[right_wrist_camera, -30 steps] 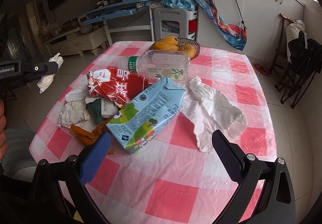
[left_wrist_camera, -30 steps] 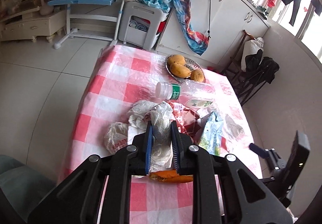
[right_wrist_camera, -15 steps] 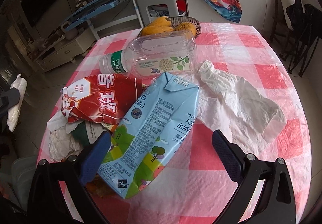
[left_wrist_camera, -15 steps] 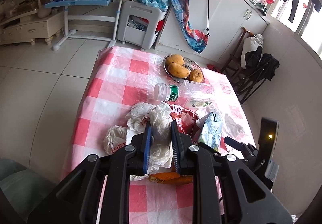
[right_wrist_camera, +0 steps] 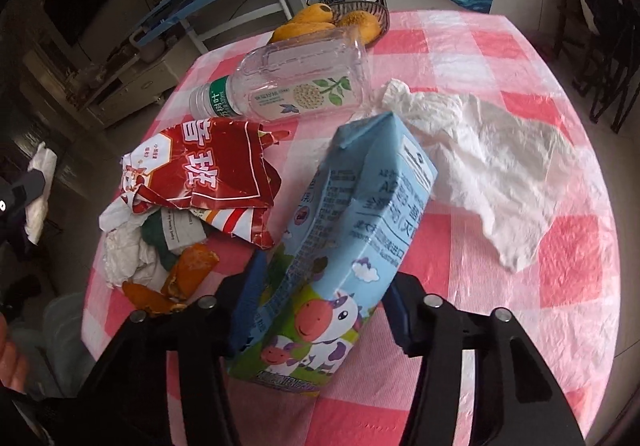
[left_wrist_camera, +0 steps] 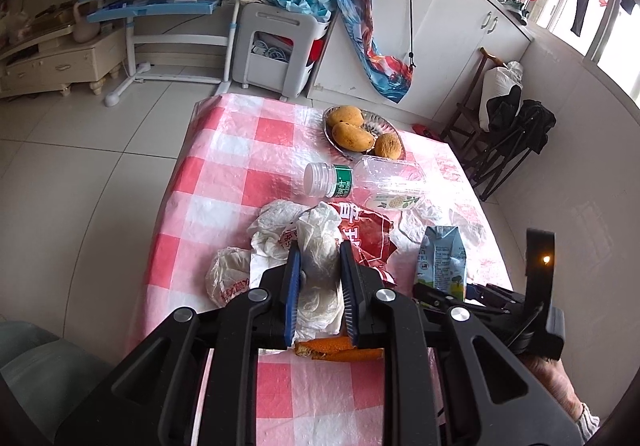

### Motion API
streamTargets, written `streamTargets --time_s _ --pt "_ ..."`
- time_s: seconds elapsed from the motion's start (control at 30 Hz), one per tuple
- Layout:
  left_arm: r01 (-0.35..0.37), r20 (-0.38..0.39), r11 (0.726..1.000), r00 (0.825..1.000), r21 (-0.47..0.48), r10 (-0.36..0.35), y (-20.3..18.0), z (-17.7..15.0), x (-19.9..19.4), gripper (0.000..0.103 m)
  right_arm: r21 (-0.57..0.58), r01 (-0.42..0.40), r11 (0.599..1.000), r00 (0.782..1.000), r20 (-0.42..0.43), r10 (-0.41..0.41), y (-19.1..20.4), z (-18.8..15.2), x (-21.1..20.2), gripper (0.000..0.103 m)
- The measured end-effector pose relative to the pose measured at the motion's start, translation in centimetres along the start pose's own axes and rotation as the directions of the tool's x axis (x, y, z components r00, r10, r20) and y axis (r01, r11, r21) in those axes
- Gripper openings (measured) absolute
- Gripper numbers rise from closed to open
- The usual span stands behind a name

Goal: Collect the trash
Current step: 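Grasp the blue milk carton with the right gripper while the left gripper holds the tissue, then carry the carton into the yellow bucket and open the right gripper while left carries tissue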

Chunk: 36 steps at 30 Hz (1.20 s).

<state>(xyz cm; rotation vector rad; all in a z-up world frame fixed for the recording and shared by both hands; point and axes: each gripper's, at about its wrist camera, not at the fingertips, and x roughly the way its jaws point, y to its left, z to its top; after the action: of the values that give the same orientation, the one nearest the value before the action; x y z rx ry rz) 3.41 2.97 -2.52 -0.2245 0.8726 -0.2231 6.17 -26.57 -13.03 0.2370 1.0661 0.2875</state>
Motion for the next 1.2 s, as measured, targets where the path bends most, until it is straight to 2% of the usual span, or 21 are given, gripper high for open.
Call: streamTargets --time_s 0.13,0.4,0.5,0.6,0.63,0.7,0.8,0.93,1.0,1.03,1.07,1.13,1.2 --pt "-0.008 -0.005 1.000 1.000 0.008 0.008 -0.2 -0.2 0.0 0.018 -0.019 -0.023 1.000 1.000 0.006 0.023 0.4 -0.6 -1.2 0.033" --pt "-0.017 -0.010 1.000 1.000 0.020 0.018 -0.5 -0.6 0.1 0.018 -0.165 0.020 0.986 1.000 0.012 -0.019 1.9 -2.2 -2.5 0.032" --pt "-0.021 -0.007 0.999 1.000 0.024 0.021 -0.6 -0.7 0.0 0.018 -0.218 -0.034 0.975 0.997 0.066 0.049 2.7 -2.3 -4.1 0.032" --pt "-0.028 0.009 0.999 1.000 0.016 0.027 -0.4 -0.7 -0.4 0.018 -0.290 -0.112 0.951 0.982 0.116 0.151 4.4 -2.7 -5.6 0.030" --pt "-0.028 0.015 1.000 1.000 0.011 0.028 -0.2 -0.7 -0.5 0.018 -0.307 -0.139 0.942 0.977 0.114 0.181 4.9 -3.0 -5.7 0.009" --pt "-0.035 0.024 0.999 0.999 0.000 0.035 0.2 -0.7 -0.8 0.018 -0.323 -0.190 0.927 0.969 0.092 0.231 5.7 -3.4 -5.2 0.005" --pt "-0.040 0.025 0.999 0.999 -0.023 0.041 0.8 -0.8 -1.0 0.018 -0.382 -0.147 0.912 0.984 0.034 0.172 6.8 -4.2 -3.8 0.006" --pt "-0.041 0.017 0.999 0.999 -0.029 0.042 0.9 -0.9 -0.8 0.018 -0.406 -0.126 0.905 0.990 0.012 0.143 6.5 -4.7 -4.5 0.006" --pt "-0.038 0.017 0.999 0.999 -0.019 0.038 0.5 -0.8 -0.7 0.018 -0.398 -0.097 0.912 0.994 0.011 0.111 6.0 -4.6 -4.9 0.027" --pt "-0.036 0.017 0.999 0.999 -0.011 0.036 0.3 -0.8 -0.7 0.018 -0.398 -0.081 0.914 0.995 0.020 0.097 5.8 -4.7 -5.3 0.064" --pt "-0.036 0.017 0.999 0.999 -0.007 0.037 0.2 -0.8 -0.7 0.018 -0.402 -0.060 0.914 0.995 0.043 0.085 5.8 -4.9 -5.8 0.091" --pt "-0.040 0.020 0.999 0.999 -0.002 0.040 0.1 -0.8 -0.8 0.018 -0.431 -0.038 0.902 0.996 0.052 0.067 5.8 -5.4 -6.4 0.092" --pt "-0.037 0.021 0.999 0.999 -0.008 0.037 0.2 -0.8 -0.8 0.018 -0.474 0.033 0.880 0.998 0.059 -0.005 6.0 -6.2 -6.1 0.092"
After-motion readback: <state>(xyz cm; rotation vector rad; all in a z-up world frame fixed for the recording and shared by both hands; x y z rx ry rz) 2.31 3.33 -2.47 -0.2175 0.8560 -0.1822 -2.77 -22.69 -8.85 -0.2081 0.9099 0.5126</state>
